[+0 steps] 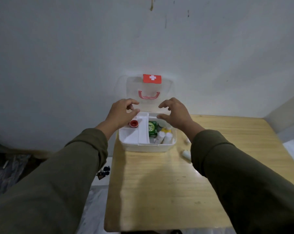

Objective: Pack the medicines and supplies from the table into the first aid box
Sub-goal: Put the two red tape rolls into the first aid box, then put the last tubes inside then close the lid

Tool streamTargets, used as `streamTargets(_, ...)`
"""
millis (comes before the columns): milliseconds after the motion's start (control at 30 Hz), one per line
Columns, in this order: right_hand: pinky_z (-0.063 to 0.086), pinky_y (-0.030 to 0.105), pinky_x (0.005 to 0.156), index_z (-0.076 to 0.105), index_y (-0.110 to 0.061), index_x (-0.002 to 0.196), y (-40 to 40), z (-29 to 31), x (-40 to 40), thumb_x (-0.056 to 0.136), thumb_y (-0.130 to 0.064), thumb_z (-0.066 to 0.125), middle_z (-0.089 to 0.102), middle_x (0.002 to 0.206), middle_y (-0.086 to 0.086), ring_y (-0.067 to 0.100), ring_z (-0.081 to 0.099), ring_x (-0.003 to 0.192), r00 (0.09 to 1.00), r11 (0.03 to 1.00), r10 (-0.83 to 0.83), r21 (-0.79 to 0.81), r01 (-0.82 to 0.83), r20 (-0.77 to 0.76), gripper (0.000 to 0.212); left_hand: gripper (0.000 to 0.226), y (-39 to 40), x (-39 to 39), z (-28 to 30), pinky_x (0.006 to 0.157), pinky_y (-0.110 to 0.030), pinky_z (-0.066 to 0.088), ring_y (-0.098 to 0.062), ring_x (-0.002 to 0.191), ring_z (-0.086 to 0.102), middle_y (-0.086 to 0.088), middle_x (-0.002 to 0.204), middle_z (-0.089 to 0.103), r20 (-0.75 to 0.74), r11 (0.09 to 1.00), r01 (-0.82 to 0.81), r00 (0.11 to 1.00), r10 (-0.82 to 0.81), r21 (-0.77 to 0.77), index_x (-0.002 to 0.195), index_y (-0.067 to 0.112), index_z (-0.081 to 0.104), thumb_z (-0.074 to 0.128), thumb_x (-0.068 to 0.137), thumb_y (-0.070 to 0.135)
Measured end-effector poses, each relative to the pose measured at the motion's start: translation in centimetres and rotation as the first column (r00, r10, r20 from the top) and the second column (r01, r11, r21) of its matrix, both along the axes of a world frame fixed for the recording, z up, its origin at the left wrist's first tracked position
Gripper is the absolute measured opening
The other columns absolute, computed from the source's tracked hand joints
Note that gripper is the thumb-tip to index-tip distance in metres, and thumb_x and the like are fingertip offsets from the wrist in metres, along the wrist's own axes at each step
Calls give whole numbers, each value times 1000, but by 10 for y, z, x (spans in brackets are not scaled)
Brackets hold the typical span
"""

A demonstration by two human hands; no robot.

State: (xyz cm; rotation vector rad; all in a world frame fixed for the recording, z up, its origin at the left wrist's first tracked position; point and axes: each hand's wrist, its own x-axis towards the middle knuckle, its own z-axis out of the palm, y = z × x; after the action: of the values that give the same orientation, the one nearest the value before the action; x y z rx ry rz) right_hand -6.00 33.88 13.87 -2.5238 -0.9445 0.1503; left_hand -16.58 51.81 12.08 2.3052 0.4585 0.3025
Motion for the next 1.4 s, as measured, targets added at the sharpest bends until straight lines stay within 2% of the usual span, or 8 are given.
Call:
streamTargets(167, 42, 27, 81, 63, -18, 109, -55, 4, 29, 77, -31, 74, 57, 110, 7, 21, 57, 97, 999, 999, -52, -7, 52, 4, 36, 28, -46, 18, 10, 85, -29, 43, -16, 91, 55, -3, 92, 62, 58, 998, 59, 997, -58, -1, 113, 19, 64, 64, 86, 26)
streamTargets(267, 44, 29, 80, 62, -20, 109, -88, -2, 45, 77, -30, 74, 56, 113, 6, 20, 55, 100, 999, 997, -39, -67, 39, -8, 36, 27, -84, 32, 11, 83, -26, 41, -13, 92, 54, 1, 92, 62, 69, 998, 66, 995, -65, -20, 113, 21, 64, 64, 86, 27)
streamTargets(633, 45, 38, 92, 60, -22, 113, -170, -42, 100, 76, -28, 75, 56, 118, 7, 24, 52, 111, 975, 945, 195, -245, -215, -106, 41, 32, -223, 52, -34, 81, -25, 42, -12, 90, 53, 4, 91, 57, 109, 998, -57, 992, 58, -13, 112, 20, 62, 69, 82, 30)
streamTargets(833, 39, 39, 99, 54, -25, 124, -166, -75, 99, 75, -27, 75, 51, 135, 3, 24, 44, 123, 931, 887, 342, -286, -364, -124, 53, 48, -266, 28, -81, 85, -30, 47, -17, 103, 55, -1, 110, 58, -8, 978, -208, 978, 208, -32, 116, 20, 60, 76, 74, 35)
streamTargets(967, 34, 40, 103, 50, -26, 129, -160, -96, 98, 79, -28, 72, 48, 141, 1, 24, 40, 129, 932, 876, 344, -321, -361, -112, 55, 69, -277, 28, -109, 99, -32, 38, -20, 123, 42, -3, 131, 48, -170, 933, -359, 921, 351, -17, 128, 19, 51, 78, 69, 43)
streamTargets(1067, 33, 41, 100, 48, -26, 132, -161, -106, 101, 83, -33, 67, 49, 138, 2, 26, 40, 126, 930, 848, 361, -393, -356, -64, 53, 77, -279, 32, -122, 103, -35, 35, -24, 126, 38, -4, 136, 45, -275, 907, -420, 874, 400, -19, 132, 17, 46, 77, 68, 46)
streamTargets(1233, 43, 38, 87, 59, -21, 121, -164, -112, 106, 83, -34, 63, 63, 115, 5, 27, 54, 104, 951, 873, 309, -391, -292, -22, 41, 70, -276, 34, -125, 96, -31, 35, -23, 123, 40, -5, 131, 51, -259, 915, -403, 887, 383, -28, 130, 19, 49, 77, 70, 39)
streamTargets(1400, 47, 41, 90, 55, -14, 126, -169, -103, 105, 84, -31, 62, 64, 115, 10, 28, 55, 105, 974, 930, 219, -290, -225, -54, 46, 69, -269, 37, -109, 94, -24, 32, -21, 121, 45, -5, 131, 51, -198, 960, -280, 942, 270, -20, 132, 18, 49, 78, 71, 33)
